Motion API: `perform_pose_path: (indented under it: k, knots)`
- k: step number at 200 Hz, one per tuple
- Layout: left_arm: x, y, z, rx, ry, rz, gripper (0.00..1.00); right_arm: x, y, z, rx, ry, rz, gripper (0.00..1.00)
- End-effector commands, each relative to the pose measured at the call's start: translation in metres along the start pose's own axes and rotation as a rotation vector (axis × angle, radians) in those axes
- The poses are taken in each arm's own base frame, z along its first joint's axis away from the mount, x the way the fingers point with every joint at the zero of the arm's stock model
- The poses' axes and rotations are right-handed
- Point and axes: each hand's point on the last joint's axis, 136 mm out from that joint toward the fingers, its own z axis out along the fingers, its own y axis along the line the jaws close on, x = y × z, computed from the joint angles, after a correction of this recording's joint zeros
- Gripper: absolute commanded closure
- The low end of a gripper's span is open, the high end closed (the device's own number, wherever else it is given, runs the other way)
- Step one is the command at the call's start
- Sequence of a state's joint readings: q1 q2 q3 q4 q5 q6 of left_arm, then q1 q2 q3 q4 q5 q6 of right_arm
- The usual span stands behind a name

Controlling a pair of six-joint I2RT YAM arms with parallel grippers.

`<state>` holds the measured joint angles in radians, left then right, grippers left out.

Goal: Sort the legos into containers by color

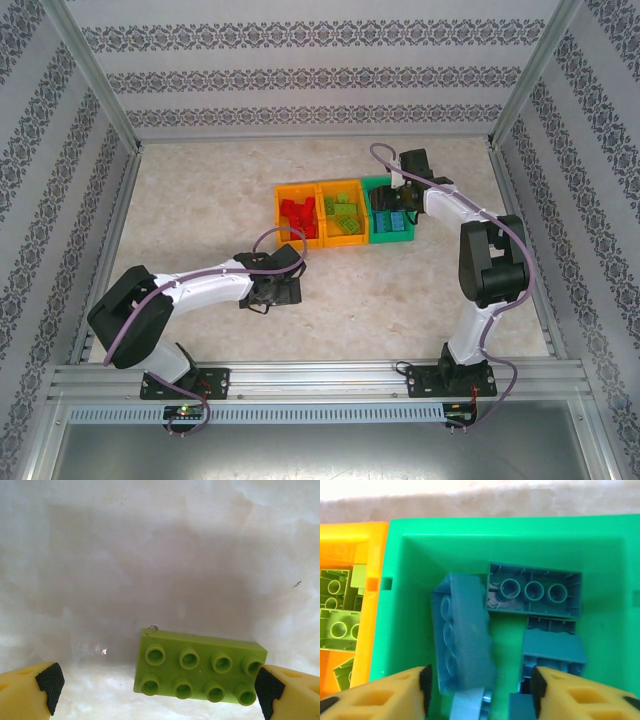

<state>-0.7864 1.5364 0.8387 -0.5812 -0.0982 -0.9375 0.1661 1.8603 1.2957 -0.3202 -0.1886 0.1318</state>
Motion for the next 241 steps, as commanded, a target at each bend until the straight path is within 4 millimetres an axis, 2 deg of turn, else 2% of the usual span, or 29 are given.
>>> perform_pose_path:
  k: [1, 66, 103, 160, 180, 193, 211, 241]
  knots:
    - [-0.006, -0.014, -0.005, 0.034, -0.031, -0.014, 0.0, 0.0, -0.004, 0.001, 0.016, 0.009, 0.006, 0.37]
    - [-0.01, -0.031, -0.001, 0.049, -0.025, 0.036, 0.0, 0.002, 0.004, -0.002, -0.021, -0.014, 0.017, 0.3]
    - [-0.005, -0.027, 0.008, 0.005, 0.003, 0.077, 0.03, 0.0, 0.009, -0.007, -0.045, -0.026, 0.038, 0.27]
    - [0.007, -0.019, 0.024, -0.035, 0.05, 0.097, 0.17, -0.018, 0.022, -0.045, -0.085, -0.132, 0.062, 0.19]
    - [0.006, -0.021, 0.026, -0.029, 0.047, 0.095, 0.25, -0.021, 0.023, -0.058, -0.08, -0.168, 0.058, 0.1]
    - [0.004, -0.024, 0.025, -0.018, 0.038, 0.096, 0.33, -0.022, 0.019, -0.068, -0.053, -0.201, 0.053, 0.03]
    - [-0.002, -0.029, 0.019, 0.002, 0.017, 0.099, 0.44, -0.02, 0.006, -0.08, 0.021, -0.251, 0.036, 0.02]
    - [-0.021, -0.041, -0.003, 0.033, -0.045, 0.119, 0.48, -0.012, -0.021, -0.103, 0.155, -0.349, 0.009, 0.02]
